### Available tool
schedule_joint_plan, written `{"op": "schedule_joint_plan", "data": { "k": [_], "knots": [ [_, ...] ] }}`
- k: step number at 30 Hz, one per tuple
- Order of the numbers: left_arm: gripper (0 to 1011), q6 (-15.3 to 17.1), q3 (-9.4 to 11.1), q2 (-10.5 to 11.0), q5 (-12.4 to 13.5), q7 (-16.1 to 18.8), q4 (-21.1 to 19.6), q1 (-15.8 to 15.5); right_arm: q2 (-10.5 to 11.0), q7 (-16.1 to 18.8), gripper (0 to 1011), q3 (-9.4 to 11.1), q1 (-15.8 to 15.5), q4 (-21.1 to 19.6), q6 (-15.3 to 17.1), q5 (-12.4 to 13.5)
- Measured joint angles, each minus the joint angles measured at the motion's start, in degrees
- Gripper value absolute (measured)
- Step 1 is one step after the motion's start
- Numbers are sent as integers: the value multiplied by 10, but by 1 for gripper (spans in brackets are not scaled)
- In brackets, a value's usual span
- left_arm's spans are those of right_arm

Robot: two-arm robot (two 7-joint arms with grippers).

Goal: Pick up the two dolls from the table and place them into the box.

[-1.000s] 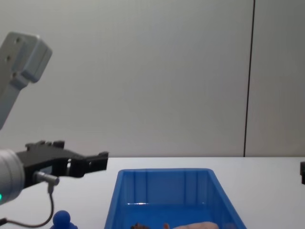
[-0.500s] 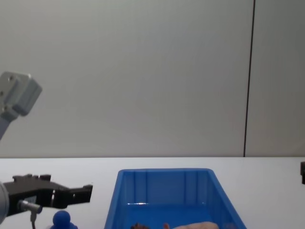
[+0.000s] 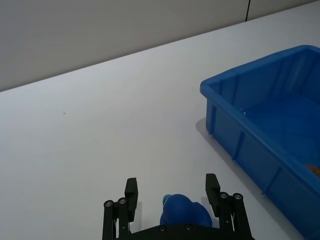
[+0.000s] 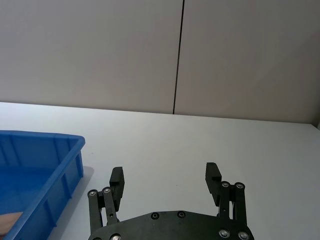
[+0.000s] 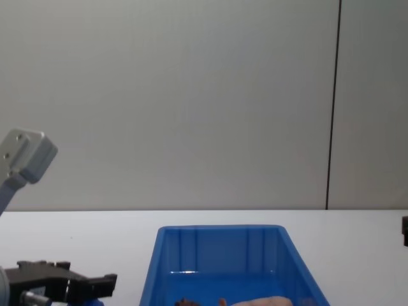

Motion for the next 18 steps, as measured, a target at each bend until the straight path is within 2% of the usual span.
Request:
{"op": "schedule_joint_plan", "data": {
  "k": [3,5,11,12,13,15,18],
  "knots": [
    [814,4,-1,-2,0,-7,11,-2,0,0,1001,0,0,0,0,0],
    [782,6,-1,-2,0,-9,15,-2,0,0,1001,0,0,0,0,0],
    [559,7,-3,-2,-3,-11,24,-1,0,0,1001,0,0,0,0,0],
    [559,7,-3,-1,-5,-11,25,0,0,0,1001,0,0,0,0,0],
    [499,6,-3,-1,-5,-11,25,0,0,0,1001,0,0,0,0,0],
    [460,3,-4,-1,-6,-12,26,2,0,0,1001,0,0,0,0,0],
    [335,-3,-5,0,-8,-11,26,5,0,0,1001,0,0,0,0,0]
  ]
}}
